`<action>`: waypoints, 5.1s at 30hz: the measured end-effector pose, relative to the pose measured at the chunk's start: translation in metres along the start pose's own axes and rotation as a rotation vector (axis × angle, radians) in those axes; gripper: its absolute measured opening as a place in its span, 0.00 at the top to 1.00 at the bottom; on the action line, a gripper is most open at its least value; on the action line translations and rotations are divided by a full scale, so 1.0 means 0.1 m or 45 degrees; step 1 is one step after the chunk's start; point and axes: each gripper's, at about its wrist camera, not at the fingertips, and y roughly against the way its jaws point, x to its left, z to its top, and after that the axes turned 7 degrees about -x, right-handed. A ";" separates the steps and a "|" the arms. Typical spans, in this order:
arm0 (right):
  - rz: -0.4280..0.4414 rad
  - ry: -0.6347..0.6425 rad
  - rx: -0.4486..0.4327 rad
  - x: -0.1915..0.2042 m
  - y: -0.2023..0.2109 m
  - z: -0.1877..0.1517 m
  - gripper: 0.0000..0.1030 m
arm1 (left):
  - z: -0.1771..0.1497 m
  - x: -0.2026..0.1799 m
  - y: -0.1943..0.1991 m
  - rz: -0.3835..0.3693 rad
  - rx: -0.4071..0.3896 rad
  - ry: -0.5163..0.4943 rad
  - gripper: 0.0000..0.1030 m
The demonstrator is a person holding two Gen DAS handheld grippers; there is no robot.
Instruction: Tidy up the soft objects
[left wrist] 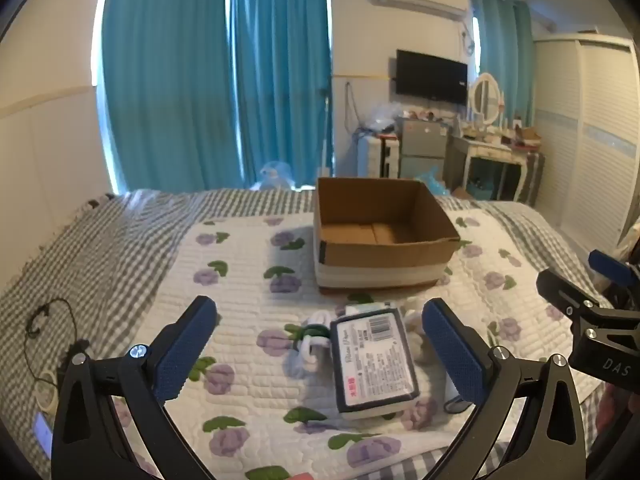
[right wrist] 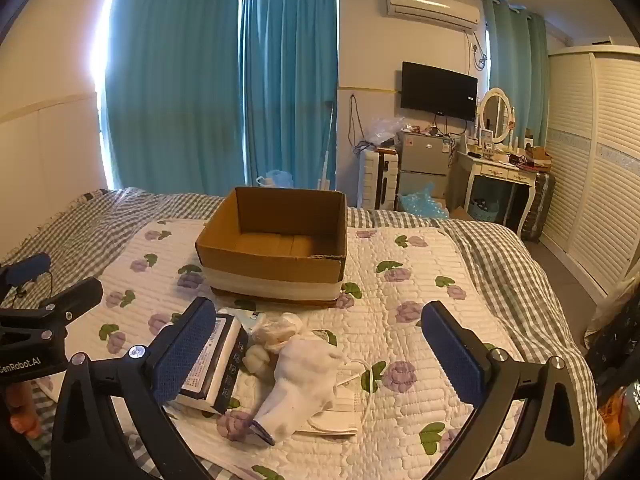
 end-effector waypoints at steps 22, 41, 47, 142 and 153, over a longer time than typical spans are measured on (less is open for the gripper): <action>0.002 0.010 0.006 0.05 -0.02 -0.03 0.00 | 0.00 0.03 0.01 -0.002 -0.009 -0.005 0.00; 0.000 0.014 0.009 0.05 -0.02 -0.05 0.00 | 0.02 0.04 0.03 0.002 -0.011 -0.008 0.00; 0.002 0.015 0.010 0.05 -0.02 -0.05 0.00 | 0.01 0.04 0.03 0.002 -0.012 -0.008 0.00; 0.089 -0.119 0.467 -0.34 -1.09 -0.82 0.60 | -0.79 -0.33 -1.43 -0.222 0.693 0.029 0.16; 0.093 -0.091 0.379 -0.27 -0.77 -0.53 0.60 | -0.49 -0.29 -1.01 -0.211 0.534 -0.032 0.24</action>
